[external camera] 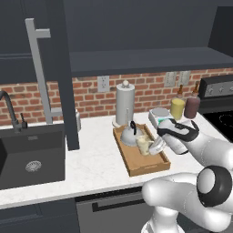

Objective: Pick the kettle from the counter and place it on the tray. Then pick the mug from the cabinet and place it on the tray. Then close the cabinet doors.

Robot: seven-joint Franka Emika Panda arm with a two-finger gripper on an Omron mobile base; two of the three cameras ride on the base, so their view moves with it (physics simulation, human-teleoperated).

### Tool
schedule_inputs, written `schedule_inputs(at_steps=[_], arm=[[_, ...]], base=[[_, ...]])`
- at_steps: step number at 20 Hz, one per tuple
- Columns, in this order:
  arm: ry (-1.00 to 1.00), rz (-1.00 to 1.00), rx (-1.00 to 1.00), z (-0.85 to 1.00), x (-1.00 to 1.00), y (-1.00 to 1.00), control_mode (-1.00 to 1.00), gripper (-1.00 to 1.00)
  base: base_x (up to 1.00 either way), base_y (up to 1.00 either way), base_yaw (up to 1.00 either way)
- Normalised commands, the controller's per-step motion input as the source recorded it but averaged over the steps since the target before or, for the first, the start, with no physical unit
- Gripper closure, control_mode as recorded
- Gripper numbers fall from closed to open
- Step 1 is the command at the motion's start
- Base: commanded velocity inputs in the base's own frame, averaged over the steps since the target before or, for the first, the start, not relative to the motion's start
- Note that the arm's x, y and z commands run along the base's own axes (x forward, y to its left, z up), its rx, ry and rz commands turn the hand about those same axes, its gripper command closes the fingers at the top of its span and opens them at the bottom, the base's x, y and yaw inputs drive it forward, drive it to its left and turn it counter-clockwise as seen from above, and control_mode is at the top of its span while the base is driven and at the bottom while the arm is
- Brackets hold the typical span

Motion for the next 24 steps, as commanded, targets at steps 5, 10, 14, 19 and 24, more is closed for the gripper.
schedule_inputs(at_steps=[5, 10, 14, 19, 24], arm=[[-0.06, 0.07, 0.00, -0.48, -0.08, 0.34, -1.00, 1.00], [-0.02, 0.10, 0.00, -0.50, -0.16, 0.14, -1.00, 1.00], [0.00, 0.12, -0.03, -0.49, -0.32, 0.00, -1.00, 1.00], [-0.01, 0.08, -0.03, -0.39, -0.40, 0.06, -1.00, 1.00], [-0.04, 0.02, 0.00, -0.18, -0.17, 0.20, -1.00, 1.00]], base=[[0.00, 0.00, 0.00], [0.00, 0.00, 0.00], [0.00, 0.00, 0.00], [0.00, 0.00, 0.00], [0.00, 0.00, 0.00]])
